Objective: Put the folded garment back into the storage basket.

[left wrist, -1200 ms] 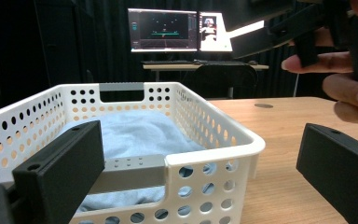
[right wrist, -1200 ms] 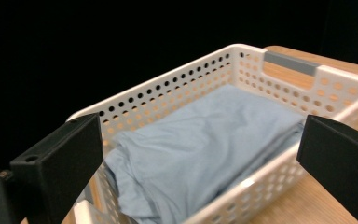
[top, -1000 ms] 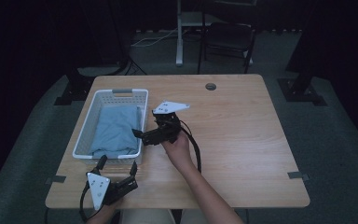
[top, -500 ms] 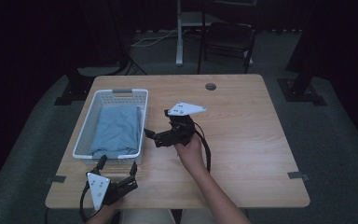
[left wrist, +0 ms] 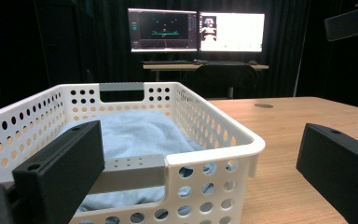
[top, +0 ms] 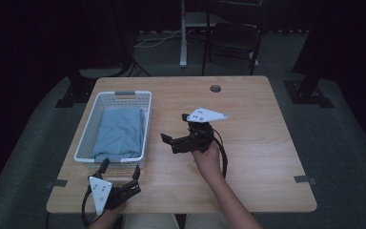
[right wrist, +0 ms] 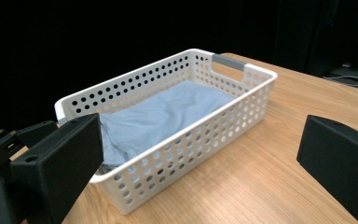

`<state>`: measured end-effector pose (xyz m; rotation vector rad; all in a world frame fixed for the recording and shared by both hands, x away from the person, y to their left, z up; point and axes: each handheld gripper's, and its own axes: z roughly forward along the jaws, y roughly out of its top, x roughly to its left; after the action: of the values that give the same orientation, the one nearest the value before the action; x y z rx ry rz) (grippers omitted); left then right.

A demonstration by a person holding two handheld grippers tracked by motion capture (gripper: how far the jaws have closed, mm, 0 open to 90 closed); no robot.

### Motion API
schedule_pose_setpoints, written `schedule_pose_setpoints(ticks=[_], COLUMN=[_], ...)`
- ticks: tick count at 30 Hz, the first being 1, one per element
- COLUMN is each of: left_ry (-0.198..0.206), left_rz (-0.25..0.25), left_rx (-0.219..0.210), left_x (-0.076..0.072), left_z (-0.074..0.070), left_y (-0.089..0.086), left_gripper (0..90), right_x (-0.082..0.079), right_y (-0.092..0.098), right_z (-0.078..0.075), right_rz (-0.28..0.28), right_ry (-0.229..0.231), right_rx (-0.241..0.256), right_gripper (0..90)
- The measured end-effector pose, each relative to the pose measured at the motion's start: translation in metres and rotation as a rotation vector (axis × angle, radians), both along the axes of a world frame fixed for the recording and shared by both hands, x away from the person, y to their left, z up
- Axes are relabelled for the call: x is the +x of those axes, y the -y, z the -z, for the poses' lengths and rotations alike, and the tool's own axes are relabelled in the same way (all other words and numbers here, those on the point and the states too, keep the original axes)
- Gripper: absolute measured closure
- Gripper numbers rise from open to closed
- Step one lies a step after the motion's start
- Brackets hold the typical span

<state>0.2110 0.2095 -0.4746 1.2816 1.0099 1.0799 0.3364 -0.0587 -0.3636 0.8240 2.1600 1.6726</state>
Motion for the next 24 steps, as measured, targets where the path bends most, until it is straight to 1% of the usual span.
schedule_pose_setpoints(ticks=[5,8,9,12,15,17,19,21,22,24], left_ry=[0.001,0.0,0.0,0.001,0.002,0.002,0.001,0.002,0.001,0.001], left_rz=[0.0,0.0,0.0,0.0,0.0,0.0,0.0,0.0,0.0,0.0], left_rx=[0.0,0.0,0.0,-0.001,-0.001,-0.001,-0.001,-0.001,-0.001,0.0], left_x=[0.0,0.0,0.0,0.0,0.0,0.0,0.0,0.0,0.0,0.0], left_z=[0.0,0.0,0.0,0.0,0.0,0.0,0.0,0.0,0.0,0.0], left_y=[0.0,0.0,0.0,0.0,0.0,0.0,0.0,0.0,0.0,0.0], left_gripper=[2.1,2.1,2.1,2.1,2.1,2.1,2.1,2.2,2.1,2.1], right_x=[-0.003,-0.007,-0.008,-0.01,-0.014,-0.017,-0.019,-0.021,-0.021,-0.024], right_y=[0.013,0.021,0.023,0.029,0.036,0.042,0.049,0.058,0.063,0.073], right_z=[0.001,0.002,0.002,0.002,0.002,0.003,0.005,0.007,0.008,0.009], right_rz=[0.024,0.039,0.032,0.039,0.054,0.084,0.086,0.106,0.107,0.127], right_ry=[0.003,0.008,0.003,0.005,0.004,0.009,0.005,0.004,0.001,-0.002], right_rx=[0.008,0.002,0.004,-0.006,-0.008,-0.023,-0.032,-0.039,-0.038,-0.033], right_gripper=[0.3,0.3,0.3,0.3,0.3,0.3,0.3,0.3,0.3,0.3])
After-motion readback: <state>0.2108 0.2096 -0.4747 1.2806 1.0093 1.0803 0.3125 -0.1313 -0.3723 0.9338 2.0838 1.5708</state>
